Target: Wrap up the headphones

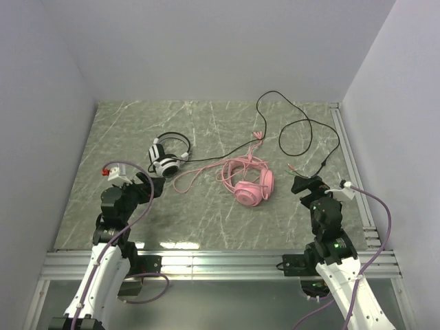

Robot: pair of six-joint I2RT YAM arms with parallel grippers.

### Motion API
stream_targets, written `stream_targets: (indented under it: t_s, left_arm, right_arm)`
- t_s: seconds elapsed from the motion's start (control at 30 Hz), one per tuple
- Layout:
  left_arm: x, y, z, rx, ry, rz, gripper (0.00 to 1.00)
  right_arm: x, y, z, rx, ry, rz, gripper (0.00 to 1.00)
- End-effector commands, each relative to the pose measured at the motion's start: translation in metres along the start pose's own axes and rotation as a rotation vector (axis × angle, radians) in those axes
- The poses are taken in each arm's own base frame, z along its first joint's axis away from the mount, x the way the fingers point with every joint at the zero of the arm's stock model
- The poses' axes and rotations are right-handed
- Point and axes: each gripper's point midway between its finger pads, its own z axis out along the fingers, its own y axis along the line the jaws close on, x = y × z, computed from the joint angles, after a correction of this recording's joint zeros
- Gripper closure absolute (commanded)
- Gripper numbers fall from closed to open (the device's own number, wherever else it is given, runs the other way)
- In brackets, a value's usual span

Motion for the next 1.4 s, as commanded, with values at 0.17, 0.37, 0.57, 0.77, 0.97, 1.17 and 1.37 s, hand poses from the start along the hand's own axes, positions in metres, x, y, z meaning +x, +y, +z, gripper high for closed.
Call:
stream_targets:
  t_s: [0.17, 0.37, 0.57, 0.77, 0.97, 1.17, 1.37]
  left_arm:
    - [-0.019, -0.014, 0.002, 0.045, -0.055, 0.013, 0.01]
    - [-0.020, -0.018, 0.000, 0.064, -0.056, 0.024, 0.01]
    - [-0.020, -0.019, -0.002, 0.075, -0.065, 0.023, 0.01]
    - [-0.018, -0.017, 0.001, 0.062, -0.050, 0.019, 0.01]
    - [-0.019, -0.018, 0.001, 0.066, -0.054, 0.018, 0.01]
    - [-0.018, -0.016, 0.001, 0.057, -0.053, 0.015, 0.01]
    - [-0.018, -0.016, 0.002, 0.057, -0.050, 0.014, 0.01]
  right_arm:
    - [-0.004, 0.005, 0.002, -0.017, -0.017, -0.003, 0.00]
    - [0.012, 0.023, 0.003, -0.126, 0.070, -0.084, 0.00]
    - [0.024, 0.037, 0.008, -0.167, 0.174, -0.169, 0.00]
    - [0.018, 0.057, 0.008, -0.172, 0.252, -0.239, 0.00]
    - [0.014, 0.095, 0.008, -0.224, 0.381, -0.294, 0.05]
    - [0.055, 0.105, 0.019, -0.136, 0.598, -0.432, 0.04]
    - [0.077, 0.093, 0.033, -0.013, 0.667, -0.515, 0.05]
